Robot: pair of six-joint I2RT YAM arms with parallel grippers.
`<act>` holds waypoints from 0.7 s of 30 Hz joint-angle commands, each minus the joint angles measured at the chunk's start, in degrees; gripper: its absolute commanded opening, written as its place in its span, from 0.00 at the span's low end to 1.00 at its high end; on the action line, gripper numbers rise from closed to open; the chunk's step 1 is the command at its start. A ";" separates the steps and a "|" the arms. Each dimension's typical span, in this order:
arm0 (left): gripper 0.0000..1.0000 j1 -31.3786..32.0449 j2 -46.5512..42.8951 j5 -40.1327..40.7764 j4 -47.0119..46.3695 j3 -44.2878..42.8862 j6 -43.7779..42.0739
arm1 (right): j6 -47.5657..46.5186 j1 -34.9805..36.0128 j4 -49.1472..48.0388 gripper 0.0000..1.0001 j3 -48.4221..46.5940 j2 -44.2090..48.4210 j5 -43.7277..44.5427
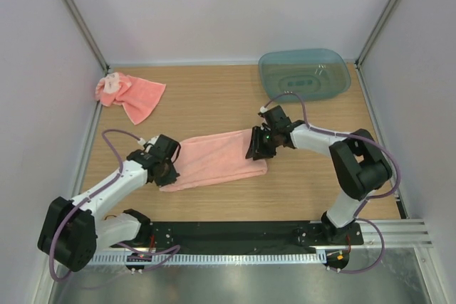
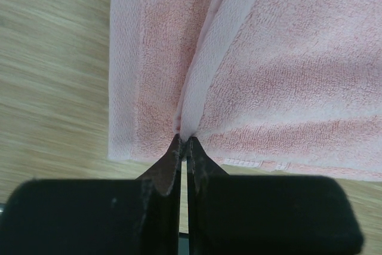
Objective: Roll the towels
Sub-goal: Fold the towel
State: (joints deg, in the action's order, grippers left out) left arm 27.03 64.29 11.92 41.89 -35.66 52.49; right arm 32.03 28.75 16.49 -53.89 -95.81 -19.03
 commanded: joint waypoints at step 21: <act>0.65 0.04 2.60 5.12 1.00 -4.57 -0.45 | 1.46 -2.21 10.84 0.13 10.22 19.60 14.73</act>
State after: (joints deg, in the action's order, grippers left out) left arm 27.09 67.48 12.34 40.03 -34.81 53.60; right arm 34.61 26.83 23.24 -42.04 -80.73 -6.55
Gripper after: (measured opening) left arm 0.505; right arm 0.125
